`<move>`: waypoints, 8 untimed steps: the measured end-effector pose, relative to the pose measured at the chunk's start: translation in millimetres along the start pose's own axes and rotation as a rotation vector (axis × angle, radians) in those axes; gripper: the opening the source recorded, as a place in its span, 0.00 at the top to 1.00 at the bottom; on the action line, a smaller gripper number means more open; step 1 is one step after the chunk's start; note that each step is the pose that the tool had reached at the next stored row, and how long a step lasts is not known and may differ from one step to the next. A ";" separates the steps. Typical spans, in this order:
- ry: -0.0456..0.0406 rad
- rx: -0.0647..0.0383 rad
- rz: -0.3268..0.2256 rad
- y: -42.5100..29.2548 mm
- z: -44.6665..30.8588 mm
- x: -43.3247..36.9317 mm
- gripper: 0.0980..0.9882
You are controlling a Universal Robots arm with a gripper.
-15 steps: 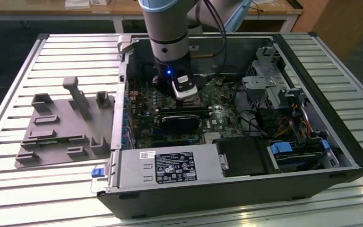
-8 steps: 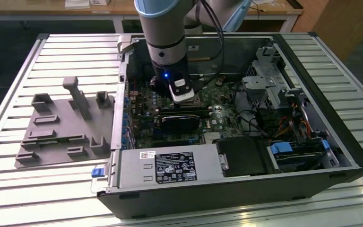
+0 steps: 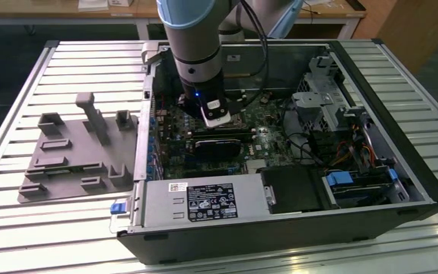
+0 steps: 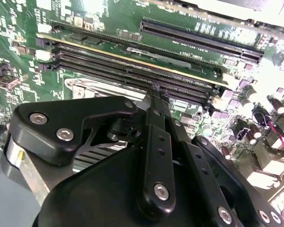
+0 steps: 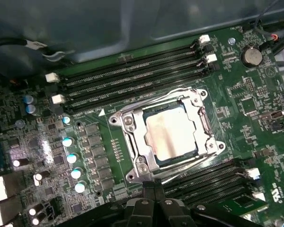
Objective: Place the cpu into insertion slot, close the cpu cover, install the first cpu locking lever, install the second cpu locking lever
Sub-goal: 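Install the second cpu locking lever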
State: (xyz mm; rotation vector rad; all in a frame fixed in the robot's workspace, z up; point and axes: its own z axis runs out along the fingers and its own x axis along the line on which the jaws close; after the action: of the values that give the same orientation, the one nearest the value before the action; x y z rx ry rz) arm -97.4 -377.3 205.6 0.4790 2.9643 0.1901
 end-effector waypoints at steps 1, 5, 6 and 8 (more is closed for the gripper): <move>0.0025 -0.008 0.001 -0.9 0.2 0.5 1.00; 0.0088 -0.028 0.004 -4.3 2.2 2.1 1.00; 0.0101 -0.032 0.005 -4.9 2.7 2.4 1.00; 0.0132 -0.041 0.007 -5.9 3.8 3.1 1.00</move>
State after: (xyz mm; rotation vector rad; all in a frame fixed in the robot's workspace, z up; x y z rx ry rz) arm -101.5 -381.5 200.7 0.4843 2.9656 0.2556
